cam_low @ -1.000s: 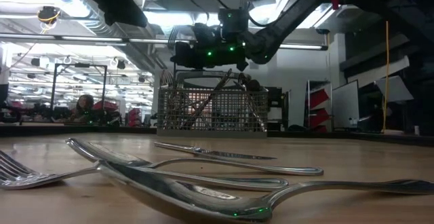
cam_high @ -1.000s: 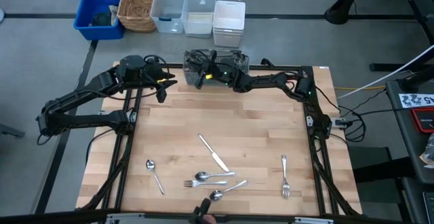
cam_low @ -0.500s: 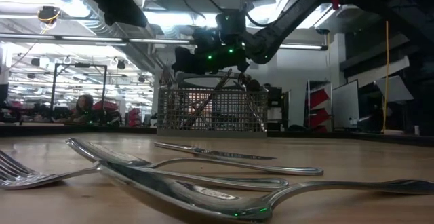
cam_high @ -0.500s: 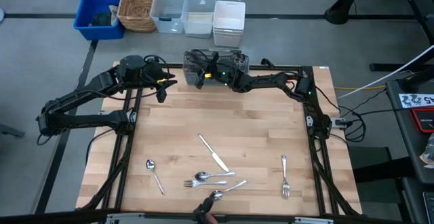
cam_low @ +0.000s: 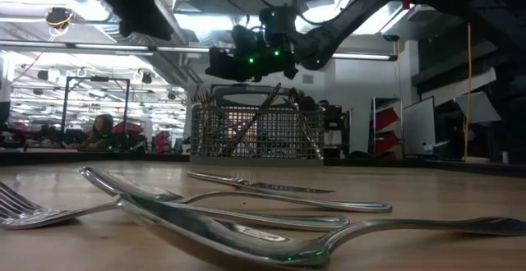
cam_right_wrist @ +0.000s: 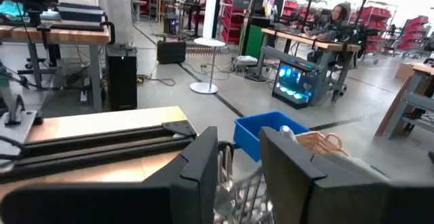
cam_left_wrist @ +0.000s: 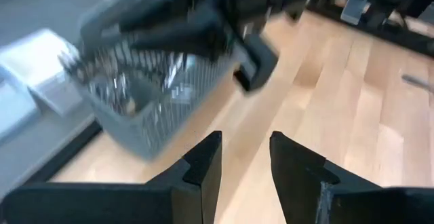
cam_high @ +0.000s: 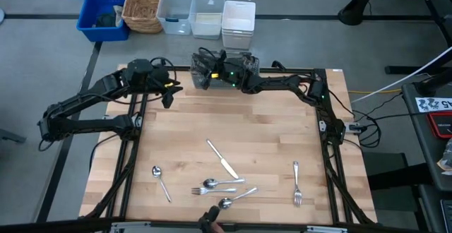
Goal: Sort silverware
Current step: Put the silver fork into the dishwasher utensil holder
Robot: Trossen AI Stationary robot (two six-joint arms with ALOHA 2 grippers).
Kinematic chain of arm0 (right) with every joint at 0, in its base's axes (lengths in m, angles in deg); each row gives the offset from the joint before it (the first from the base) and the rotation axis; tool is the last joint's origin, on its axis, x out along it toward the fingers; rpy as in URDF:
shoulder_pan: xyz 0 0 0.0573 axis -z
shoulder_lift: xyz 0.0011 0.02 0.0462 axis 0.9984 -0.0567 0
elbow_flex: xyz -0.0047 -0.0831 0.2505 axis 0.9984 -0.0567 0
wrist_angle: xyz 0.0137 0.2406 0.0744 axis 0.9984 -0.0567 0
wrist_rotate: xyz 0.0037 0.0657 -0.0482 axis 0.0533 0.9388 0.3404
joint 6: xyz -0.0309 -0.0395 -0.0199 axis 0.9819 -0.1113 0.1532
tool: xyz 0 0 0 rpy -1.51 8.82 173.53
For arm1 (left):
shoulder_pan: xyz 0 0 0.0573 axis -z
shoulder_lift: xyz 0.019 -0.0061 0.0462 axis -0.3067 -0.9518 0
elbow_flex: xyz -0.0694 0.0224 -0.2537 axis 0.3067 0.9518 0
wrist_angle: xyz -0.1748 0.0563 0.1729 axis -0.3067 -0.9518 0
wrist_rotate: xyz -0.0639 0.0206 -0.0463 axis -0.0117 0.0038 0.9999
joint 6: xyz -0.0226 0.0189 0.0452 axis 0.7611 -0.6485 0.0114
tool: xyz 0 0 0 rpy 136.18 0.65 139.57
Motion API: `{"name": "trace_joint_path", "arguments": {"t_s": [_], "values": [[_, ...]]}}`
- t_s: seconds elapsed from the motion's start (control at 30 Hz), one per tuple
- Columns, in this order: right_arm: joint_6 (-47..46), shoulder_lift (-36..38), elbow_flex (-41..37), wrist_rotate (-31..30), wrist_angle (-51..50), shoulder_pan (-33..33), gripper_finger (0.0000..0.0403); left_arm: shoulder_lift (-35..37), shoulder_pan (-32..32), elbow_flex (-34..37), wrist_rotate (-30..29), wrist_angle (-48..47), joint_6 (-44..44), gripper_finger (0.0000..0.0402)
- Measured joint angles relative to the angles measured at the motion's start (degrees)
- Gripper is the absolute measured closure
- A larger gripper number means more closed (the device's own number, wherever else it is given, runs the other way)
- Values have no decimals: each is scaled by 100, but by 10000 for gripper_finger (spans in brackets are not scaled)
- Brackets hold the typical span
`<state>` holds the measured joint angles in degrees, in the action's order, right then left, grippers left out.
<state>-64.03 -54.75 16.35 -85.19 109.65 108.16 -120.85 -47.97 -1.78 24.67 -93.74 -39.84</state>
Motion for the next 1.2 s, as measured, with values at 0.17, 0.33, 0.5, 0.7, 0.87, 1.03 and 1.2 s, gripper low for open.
{"name": "trace_joint_path", "arguments": {"t_s": [0.17, 0.33, 0.5, 0.7, 0.87, 1.03, 1.2], "values": [[17, 158, 372, -60, -828, -119, 292, 0, 11, 0, 1, -675, 328, 290], [43, 258, 890, -60, -2048, -354, 292, 0, 11, 2, 3, -1059, 587, 290], [40, 318, 1721, -60, -3811, -654, 292, 0, 11, 2, 3, -1106, 441, 290], [44, 322, 2988, -55, -6560, -1001, 292, 2, 11, 2, 3, -1110, 164, 290], [43, 325, 3916, -37, -8767, -1356, 292, 1, 11, 2, 4, -1112, -15, 290], [38, 383, 4337, 297, -10662, -1869, 292, 2, 11, 2, 3, -1113, -187, 290], [-491, 453, 4290, 876, -12438, -2508, 292, 0, 11, 2, 5, -1116, -248, 290]]}}
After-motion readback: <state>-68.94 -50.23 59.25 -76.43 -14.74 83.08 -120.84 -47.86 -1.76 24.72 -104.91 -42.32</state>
